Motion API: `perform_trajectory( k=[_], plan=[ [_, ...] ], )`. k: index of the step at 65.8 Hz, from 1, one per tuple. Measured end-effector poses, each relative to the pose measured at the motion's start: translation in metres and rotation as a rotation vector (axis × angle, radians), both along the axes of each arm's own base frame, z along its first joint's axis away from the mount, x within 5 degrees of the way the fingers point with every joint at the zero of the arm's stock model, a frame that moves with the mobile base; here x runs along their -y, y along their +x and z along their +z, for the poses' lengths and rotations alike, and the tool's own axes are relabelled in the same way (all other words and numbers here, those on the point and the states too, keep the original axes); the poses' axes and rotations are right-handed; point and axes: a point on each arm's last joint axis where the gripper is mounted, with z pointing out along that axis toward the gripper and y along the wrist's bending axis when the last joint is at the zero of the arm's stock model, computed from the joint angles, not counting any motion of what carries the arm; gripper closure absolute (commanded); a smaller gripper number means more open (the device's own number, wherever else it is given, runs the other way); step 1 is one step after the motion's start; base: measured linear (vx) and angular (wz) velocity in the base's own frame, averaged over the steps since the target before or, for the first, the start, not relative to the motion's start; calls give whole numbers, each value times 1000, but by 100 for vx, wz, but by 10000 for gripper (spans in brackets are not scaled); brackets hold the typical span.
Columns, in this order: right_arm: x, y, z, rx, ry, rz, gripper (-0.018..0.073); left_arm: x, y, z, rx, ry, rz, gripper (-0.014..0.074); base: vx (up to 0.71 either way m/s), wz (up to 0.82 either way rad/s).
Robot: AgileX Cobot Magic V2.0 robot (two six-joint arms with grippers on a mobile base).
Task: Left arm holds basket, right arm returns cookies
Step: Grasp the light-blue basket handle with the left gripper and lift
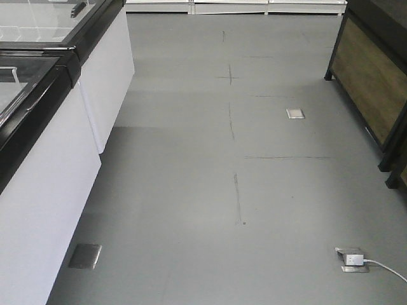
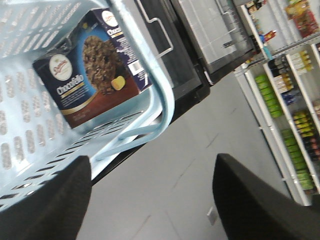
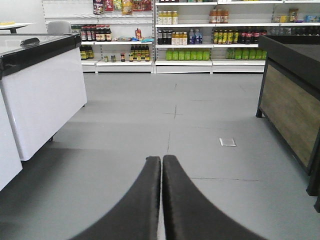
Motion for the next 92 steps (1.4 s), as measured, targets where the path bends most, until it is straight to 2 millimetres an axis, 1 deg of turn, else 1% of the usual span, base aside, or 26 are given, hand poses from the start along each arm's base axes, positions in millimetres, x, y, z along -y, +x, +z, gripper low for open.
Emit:
perform_trajectory(
  k=[7,19,27,36,44,60,73,85,92],
  plan=[
    [0,0,0,0,0,0,568,-12,7,-3,71,-17,-22,175,0,0],
    [0,0,0,0,0,0,568,-27,21,-8,184,-40,-50,178,0,0],
    [0,0,0,0,0,0,568,-38,29,-17,208,-84,-41,178,0,0],
    [0,0,0,0,0,0,568,-49,37,-32,195,-134,-28,178,0,0],
    [0,0,0,0,0,0,568,-56,42,-40,204,-178,-16,178,0,0],
    [0,0,0,0,0,0,568,-66,50,-47,270,-244,8,178,0,0],
    [0,0,0,0,0,0,568,-76,59,-60,302,-308,16,178,0,0],
    [0,0,0,0,0,0,568,-85,65,-60,392,-336,35,181,0,0],
    [0,0,0,0,0,0,568,-93,70,-63,403,-348,37,197,0,0]
  ],
)
